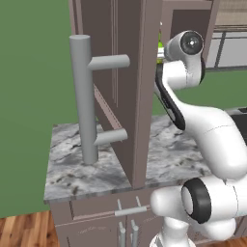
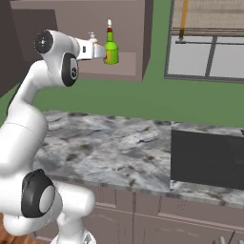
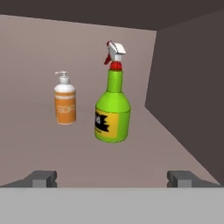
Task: Locate and retrieve the soap dispenser and spray from the cabinet. Place them next to the sink.
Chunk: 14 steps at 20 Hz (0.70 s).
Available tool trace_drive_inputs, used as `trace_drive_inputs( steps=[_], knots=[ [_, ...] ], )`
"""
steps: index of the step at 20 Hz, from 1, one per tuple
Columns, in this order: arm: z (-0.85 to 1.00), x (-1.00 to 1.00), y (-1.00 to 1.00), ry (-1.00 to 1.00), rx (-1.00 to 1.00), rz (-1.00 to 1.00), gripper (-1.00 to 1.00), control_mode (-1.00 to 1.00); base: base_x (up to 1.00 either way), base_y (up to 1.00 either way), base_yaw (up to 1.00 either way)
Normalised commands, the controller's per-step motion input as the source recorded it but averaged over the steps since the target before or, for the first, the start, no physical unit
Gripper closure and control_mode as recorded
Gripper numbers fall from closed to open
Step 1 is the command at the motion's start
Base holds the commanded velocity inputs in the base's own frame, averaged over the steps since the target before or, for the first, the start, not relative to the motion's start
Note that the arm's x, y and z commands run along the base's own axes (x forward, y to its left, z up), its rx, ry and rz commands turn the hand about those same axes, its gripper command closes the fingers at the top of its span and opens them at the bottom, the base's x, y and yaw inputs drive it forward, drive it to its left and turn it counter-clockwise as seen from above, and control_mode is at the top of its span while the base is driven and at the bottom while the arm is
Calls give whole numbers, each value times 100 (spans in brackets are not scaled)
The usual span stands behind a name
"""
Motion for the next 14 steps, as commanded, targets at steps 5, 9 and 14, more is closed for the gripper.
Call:
trace_drive_inputs(
  steps=[5, 9, 14],
  knots=[
    [0, 40, -12, 10, 1, 3, -100, -100, 0, 0, 0],
    [0, 34, -12, 11, 0, 0, -100, -100, 0, 0, 0],
    [0, 26, -8, 8, 0, 0, -100, -100, 0, 0, 0]
  ],
)
